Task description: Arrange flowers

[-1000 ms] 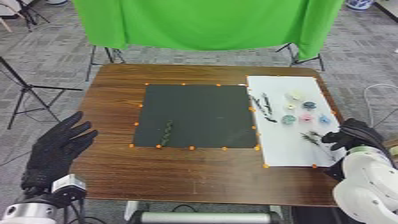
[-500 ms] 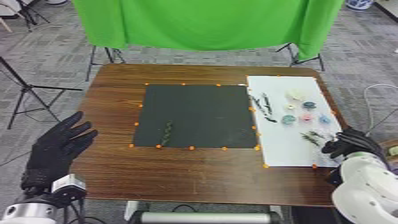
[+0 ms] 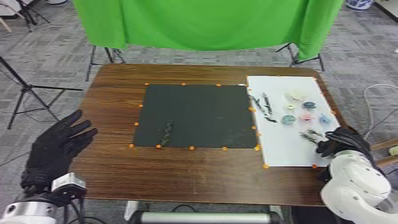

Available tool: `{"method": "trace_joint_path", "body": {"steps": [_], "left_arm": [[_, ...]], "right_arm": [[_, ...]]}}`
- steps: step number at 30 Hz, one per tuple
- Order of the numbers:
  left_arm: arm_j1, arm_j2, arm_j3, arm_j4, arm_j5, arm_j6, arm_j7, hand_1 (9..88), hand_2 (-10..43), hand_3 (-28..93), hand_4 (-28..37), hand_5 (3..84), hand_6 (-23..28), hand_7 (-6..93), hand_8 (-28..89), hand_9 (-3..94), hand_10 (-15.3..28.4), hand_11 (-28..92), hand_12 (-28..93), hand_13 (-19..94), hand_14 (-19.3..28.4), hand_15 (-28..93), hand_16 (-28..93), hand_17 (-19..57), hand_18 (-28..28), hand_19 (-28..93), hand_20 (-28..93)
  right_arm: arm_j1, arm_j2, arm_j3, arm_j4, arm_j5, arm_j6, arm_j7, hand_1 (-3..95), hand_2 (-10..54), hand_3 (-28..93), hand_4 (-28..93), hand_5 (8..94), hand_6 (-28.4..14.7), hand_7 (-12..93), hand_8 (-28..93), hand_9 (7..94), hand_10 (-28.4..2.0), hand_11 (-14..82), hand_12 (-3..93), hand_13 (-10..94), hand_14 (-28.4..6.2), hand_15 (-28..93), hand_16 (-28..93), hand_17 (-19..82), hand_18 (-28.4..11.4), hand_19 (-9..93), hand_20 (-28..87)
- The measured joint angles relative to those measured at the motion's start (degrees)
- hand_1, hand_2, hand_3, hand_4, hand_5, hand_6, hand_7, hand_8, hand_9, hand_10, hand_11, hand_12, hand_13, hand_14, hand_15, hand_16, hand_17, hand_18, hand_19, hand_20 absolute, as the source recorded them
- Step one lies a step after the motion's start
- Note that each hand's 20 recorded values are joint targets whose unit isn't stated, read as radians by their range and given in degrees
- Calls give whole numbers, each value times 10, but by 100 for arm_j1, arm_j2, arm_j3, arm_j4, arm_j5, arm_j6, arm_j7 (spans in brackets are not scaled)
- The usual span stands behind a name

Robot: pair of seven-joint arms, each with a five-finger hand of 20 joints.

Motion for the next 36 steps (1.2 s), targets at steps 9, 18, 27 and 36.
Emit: {"method": "trace_joint_path", "body": {"steps": [9,18,27,36], "left_arm": [[-22,7,-2,7,-1,-1,6,227,40,823,-215,366,98,138,-97,331,190,232,89,248,263,448,-85,-91,250,595,-80],[12,2,-9,3,0,0,-3,227,40,822,-214,367,99,136,-96,330,191,230,90,249,262,449,-85,-92,250,596,-79],[121,2,-63,-19,0,11,0,227,40,824,-214,366,98,137,-97,330,191,231,90,248,263,449,-85,-92,250,597,-80],[204,2,-154,-74,-1,33,-4,226,40,825,-215,366,99,138,-97,330,191,231,90,248,263,449,-85,-92,249,596,-80]], "right_arm": [[215,58,-210,169,-104,257,21,533,-95,764,-283,876,-17,187,67,926,-123,268,229,862,-55,695,126,406,-240,932,182],[182,141,-396,146,-328,707,133,527,-95,789,-283,900,-20,180,88,937,-117,304,222,894,-43,686,138,446,-240,932,219],[342,145,-293,-251,-556,743,101,522,-95,803,-283,907,-19,179,100,937,-113,329,219,905,-38,681,148,459,-239,932,238],[1888,-214,-1328,-431,-552,407,-325,520,-95,807,-283,910,-21,175,106,937,-113,338,214,909,-37,680,156,462,-241,932,250]]}}
